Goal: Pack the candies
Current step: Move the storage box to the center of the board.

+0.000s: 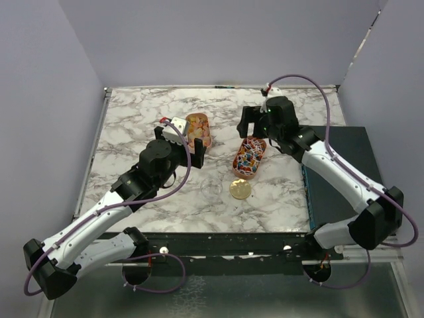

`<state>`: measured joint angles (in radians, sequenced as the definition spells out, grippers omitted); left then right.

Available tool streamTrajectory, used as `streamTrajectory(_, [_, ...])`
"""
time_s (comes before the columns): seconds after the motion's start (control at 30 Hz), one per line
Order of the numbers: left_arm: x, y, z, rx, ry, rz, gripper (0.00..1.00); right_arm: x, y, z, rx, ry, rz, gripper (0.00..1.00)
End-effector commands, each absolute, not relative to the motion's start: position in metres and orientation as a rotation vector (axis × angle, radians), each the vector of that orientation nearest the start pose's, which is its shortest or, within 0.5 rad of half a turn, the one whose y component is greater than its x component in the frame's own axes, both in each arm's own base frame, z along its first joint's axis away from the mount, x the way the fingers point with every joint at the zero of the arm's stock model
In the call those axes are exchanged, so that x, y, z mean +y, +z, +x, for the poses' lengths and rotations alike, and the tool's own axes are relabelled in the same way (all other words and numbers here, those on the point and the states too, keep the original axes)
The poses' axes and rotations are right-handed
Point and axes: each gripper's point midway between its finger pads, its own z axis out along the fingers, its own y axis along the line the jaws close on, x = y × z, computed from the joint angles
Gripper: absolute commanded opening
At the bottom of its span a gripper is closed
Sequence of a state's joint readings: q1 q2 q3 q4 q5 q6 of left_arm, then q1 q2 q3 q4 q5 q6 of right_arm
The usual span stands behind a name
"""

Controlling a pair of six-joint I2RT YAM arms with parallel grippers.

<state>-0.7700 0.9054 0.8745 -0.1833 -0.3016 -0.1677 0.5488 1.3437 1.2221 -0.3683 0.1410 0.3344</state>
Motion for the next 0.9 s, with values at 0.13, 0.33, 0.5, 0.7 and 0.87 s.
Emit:
streamTrajectory(0.13, [-0.179, 0.282, 0.272, 1.767, -0.323, 0.255, 0.99, 0.261, 0.226, 0.381, 2.167, 0.416, -0.235, 0.87])
streamTrajectory(0.33, [-0.174, 0.286, 0.271, 1.754, -0.314, 0.239, 0.99, 0.292, 0.203, 0.406, 2.217, 0.421, -0.235, 0.73])
streamTrajectory(0.5, [-0.171, 0.288, 0.271, 1.749, -0.302, 0.232, 0.99, 0.309, 0.177, 0.428, 2.279, 0.399, -0.228, 0.61])
streamTrajectory(0.7, [-0.17, 0.289, 0.271, 1.747, -0.3, 0.226, 0.99, 0.331, 0.152, 0.446, 2.331, 0.422, -0.226, 0.56])
streamTrajectory(0.87, [-0.17, 0.289, 0.27, 1.746, -0.307, 0.228, 0.99, 0.342, 0.132, 0.456, 2.368, 0.423, -0.224, 0.52])
